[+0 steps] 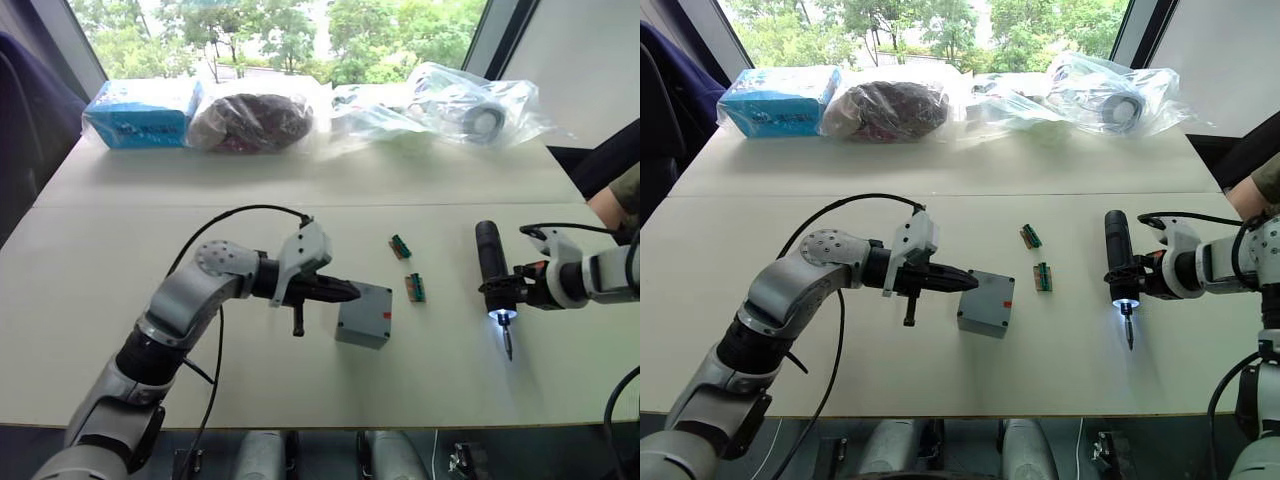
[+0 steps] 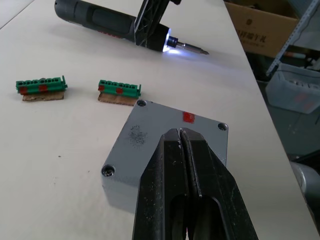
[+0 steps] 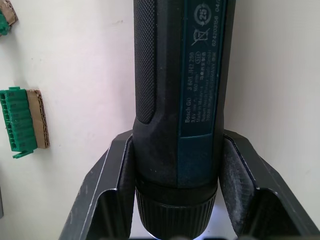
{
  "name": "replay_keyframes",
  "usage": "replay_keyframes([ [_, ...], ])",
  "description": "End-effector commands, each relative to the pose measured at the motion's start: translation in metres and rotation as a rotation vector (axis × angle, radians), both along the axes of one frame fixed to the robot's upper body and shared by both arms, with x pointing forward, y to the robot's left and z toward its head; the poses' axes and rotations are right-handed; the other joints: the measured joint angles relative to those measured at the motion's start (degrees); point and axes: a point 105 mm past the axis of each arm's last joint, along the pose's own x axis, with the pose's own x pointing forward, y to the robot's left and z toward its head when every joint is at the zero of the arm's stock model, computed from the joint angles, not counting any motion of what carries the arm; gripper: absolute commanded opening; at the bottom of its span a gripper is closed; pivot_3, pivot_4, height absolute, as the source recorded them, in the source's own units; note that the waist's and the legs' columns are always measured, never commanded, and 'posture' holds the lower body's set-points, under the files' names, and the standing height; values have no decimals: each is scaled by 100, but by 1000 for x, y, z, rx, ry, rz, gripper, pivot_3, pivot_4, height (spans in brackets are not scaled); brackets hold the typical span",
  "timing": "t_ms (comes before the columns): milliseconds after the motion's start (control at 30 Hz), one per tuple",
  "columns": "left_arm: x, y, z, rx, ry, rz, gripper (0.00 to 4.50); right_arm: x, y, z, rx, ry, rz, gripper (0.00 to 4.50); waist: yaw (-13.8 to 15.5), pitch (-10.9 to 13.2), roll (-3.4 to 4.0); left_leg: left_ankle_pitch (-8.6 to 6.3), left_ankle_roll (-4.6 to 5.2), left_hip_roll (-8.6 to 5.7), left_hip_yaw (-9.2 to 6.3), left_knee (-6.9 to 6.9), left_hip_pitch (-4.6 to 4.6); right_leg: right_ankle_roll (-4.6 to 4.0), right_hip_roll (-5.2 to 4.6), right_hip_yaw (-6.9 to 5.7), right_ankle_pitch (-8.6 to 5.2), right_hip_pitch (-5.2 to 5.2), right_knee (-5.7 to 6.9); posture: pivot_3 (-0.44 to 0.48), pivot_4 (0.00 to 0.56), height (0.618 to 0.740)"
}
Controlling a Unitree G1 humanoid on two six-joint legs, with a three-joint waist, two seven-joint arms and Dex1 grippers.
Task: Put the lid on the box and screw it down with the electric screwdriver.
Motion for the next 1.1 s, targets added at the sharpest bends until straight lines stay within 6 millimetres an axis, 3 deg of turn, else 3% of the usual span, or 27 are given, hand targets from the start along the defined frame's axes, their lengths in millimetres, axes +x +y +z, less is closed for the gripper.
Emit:
replay_keyframes([
  [33,1,-1,11,-16,-47,-10,0,0,-5,6,-62,-21,-1,3796,12,0,0,0,0,0,0,2,0,2,0,1,1,0,0,0,150,740],
  [100,1,-1,11,-18,-47,-11,0,-1,-5,6,-79,-27,8,4455,17,0,0,0,0,0,-2,4,0,3,1,0,2,3,0,0,150,740],
  [300,11,6,18,-48,-52,35,0,7,-11,31,-129,-154,14,4483,3,0,0,15,-26,-1,-2,5,0,3,1,1,2,4,0,0,150,740],
  [533,19,28,35,-141,30,105,0,14,25,112,45,-495,165,4483,-8,1,1,19,-33,13,2,3,0,4,15,9,2,-5,5,0,150,740],
  [633,15,42,33,-132,82,140,0,1,41,121,14,-620,286,4483,15,1,-5,21,-35,22,-2,2,0,3,24,7,2,-3,3,0,150,740],
  [800,-2,75,14,-46,187,202,0,-53,93,98,3,-799,660,4483,4,-1,-10,23,-40,21,-4,-1,-1,3,19,6,2,1,1,0,150,740],
  [900,-19,90,-2,17,274,213,0,-96,115,58,59,-667,849,4483,4,-1,-10,23,-40,21,-4,1,1,4,19,7,2,0,6,0,150,740],
  [1000,-32,96,-18,70,325,207,0,-120,119,34,70,-564,930,4483,6,-1,-13,15,-26,21,-6,1,30,4,18,5,2,30,8,0,150,740],
  [1100,-50,97,-31,106,370,182,0,-136,109,10,36,-445,955,4483,3,-3,-25,5,-13,19,-4,1,66,0,15,6,0,63,2,0,150,740],
])
